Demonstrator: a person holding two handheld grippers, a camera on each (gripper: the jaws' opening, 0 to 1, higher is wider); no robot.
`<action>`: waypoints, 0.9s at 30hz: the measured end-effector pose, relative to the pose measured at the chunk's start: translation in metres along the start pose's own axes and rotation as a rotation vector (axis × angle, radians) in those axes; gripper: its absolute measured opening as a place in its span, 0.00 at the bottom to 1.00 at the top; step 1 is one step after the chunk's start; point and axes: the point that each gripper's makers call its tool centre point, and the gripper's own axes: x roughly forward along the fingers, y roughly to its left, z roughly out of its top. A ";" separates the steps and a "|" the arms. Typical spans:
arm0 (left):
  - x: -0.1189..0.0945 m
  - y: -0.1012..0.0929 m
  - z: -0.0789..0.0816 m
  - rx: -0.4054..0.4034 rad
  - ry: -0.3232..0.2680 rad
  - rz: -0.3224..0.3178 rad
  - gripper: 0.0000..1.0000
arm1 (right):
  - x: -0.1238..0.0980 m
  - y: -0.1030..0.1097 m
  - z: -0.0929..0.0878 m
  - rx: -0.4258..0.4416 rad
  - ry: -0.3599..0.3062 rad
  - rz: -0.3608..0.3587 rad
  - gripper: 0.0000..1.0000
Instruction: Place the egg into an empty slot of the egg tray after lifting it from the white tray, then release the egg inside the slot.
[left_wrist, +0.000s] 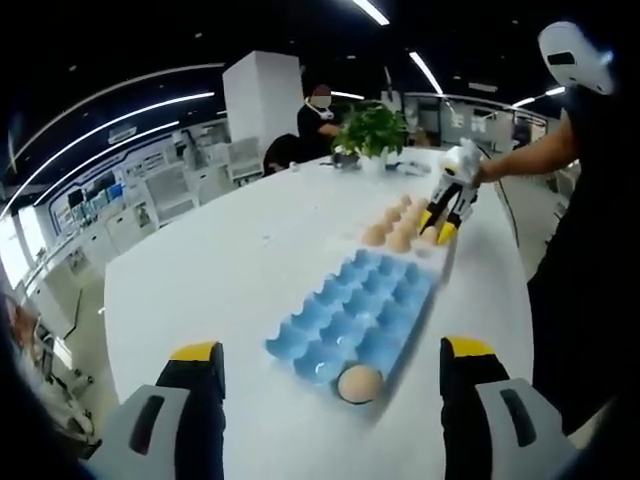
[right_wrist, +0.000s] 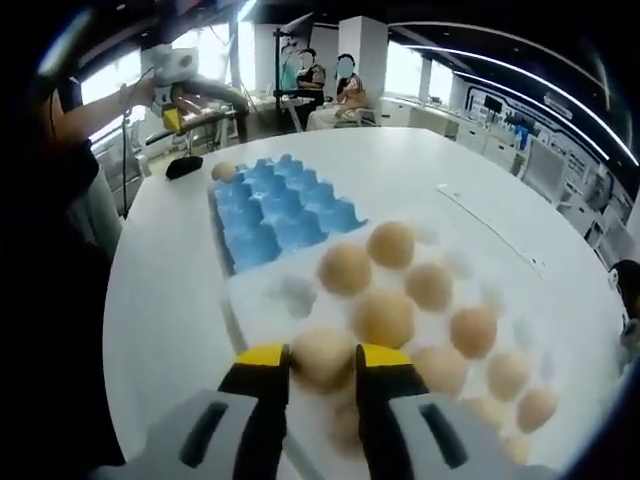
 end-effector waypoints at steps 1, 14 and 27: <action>0.000 0.000 0.000 0.002 0.001 0.000 0.91 | 0.000 0.000 0.000 0.002 0.001 0.000 0.26; -0.001 -0.001 0.004 -0.013 -0.021 -0.010 0.99 | 0.000 0.002 0.001 -0.028 0.007 0.000 0.25; -0.001 -0.002 0.000 0.000 -0.008 -0.012 0.95 | -0.001 0.000 0.002 -0.037 0.006 -0.017 0.24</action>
